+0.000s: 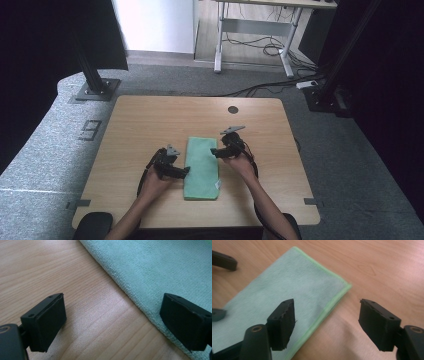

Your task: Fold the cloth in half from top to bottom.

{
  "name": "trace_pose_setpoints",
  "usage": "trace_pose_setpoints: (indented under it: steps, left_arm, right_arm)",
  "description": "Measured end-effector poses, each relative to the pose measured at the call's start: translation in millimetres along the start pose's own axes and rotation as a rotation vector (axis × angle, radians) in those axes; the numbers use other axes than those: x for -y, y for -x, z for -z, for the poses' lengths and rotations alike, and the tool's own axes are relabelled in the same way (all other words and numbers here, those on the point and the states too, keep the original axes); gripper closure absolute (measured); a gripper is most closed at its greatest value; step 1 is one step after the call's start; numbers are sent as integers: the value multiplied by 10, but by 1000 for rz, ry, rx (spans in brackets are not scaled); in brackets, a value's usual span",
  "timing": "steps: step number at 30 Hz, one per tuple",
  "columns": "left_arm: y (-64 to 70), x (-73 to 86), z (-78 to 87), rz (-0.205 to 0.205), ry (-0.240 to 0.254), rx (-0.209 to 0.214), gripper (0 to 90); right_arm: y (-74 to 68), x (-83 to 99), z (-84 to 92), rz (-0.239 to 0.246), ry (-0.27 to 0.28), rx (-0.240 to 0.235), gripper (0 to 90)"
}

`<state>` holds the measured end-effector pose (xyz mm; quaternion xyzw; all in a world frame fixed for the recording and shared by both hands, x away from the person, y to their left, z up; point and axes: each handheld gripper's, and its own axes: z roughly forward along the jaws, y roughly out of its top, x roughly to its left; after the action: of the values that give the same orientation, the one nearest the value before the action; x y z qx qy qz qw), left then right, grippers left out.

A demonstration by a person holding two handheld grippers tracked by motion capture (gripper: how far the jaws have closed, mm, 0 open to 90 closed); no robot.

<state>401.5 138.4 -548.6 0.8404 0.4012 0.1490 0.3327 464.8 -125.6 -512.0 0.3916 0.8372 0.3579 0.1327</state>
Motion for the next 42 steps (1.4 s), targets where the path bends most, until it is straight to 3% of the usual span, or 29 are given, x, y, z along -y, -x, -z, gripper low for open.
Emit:
trace_pose_setpoints:
  steps: [12,17,21,27,29,33,35,42]
  left_arm:
    - [-2,0,0,1,0,1,67]
    - [-1,0,-1,2,1,2,68]
    - [-1,0,-1,1,0,1,67]
    - [0,0,-1,3,0,1,67]
    - [-1,0,-1,2,0,1,67]
    - [0,0,0,2,0,1,68]
    - [1,0,0,3,0,0,68]
    - [1,0,-1,4,1,0,68]
  right_arm:
    - [181,-222,-246,-2,-23,1,405]
    - [223,-248,-372,-4,-41,-15,409]
    - [226,-234,-461,33,-66,3,410]
    - [246,-204,-542,40,-75,1,383]
    - [238,-201,-537,45,-74,-2,451]
    - [153,-192,-505,37,-77,-36,726]
    - [121,-202,-507,24,-86,-55,817]
    - [107,-242,-493,50,-105,-47,838]
